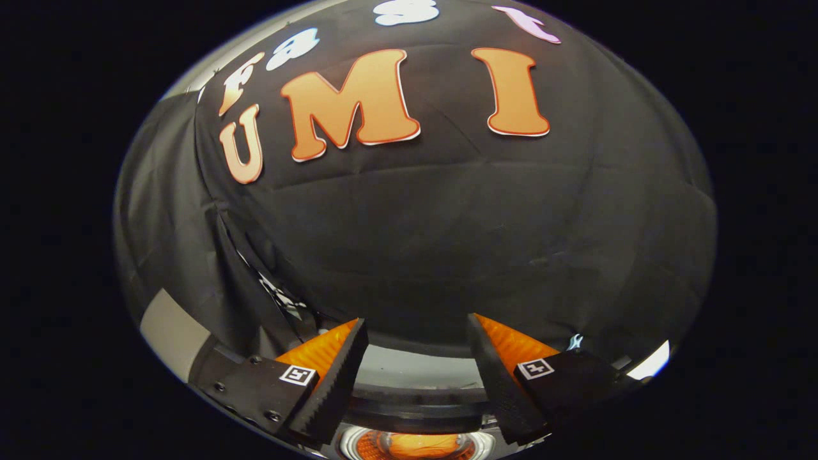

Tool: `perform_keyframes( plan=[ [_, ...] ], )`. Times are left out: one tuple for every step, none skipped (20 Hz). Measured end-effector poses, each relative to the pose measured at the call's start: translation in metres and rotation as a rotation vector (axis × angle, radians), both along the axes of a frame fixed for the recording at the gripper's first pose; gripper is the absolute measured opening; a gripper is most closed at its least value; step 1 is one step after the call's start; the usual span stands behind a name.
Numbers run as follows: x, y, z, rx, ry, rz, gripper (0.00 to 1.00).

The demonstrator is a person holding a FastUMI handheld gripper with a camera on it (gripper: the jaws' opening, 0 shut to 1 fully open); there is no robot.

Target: Put the clothes into the washing machine and then close the washing machine lid.

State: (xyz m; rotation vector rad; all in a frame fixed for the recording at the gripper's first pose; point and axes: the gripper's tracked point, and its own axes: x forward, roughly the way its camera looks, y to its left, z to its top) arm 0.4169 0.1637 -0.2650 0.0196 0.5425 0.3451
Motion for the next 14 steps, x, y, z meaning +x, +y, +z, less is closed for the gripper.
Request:
perform_keyframes(
  plan=[
    [0.002, 0.001, -0.005, -0.026, -0.003, 0.003, 0.99],
    [0.001, 0.002, -0.006, -0.024, 0.001, 0.017, 0.99],
    [0.003, 0.005, -0.006, -0.019, 0.004, 0.016, 1.0],
    [0.002, 0.005, -0.007, -0.01, 0.01, 0.016, 0.99],
    [0.001, 0.007, -0.009, 0.011, 0.017, 0.021, 0.98],
    [0.0, 0.006, -0.008, 0.015, 0.009, 0.027, 0.99],
    [0.0, 0.006, -0.008, 0.017, 0.007, 0.039, 0.99],
    [-0.003, 0.006, -0.008, 0.021, 0.014, 0.046, 1.0],
    [-0.003, 0.006, -0.01, 0.026, 0.017, 0.055, 1.0],
    [-0.005, 0.005, -0.01, 0.029, 0.017, 0.061, 1.0],
    [-0.005, 0.006, -0.009, 0.028, 0.016, 0.063, 1.0],
    [-0.007, 0.005, -0.009, 0.028, 0.016, 0.063, 1.0],
    [-0.009, 0.005, -0.009, 0.027, 0.013, 0.063, 1.0],
    [-0.013, 0.004, -0.007, 0.024, 0.008, 0.058, 1.0]
  ],
)
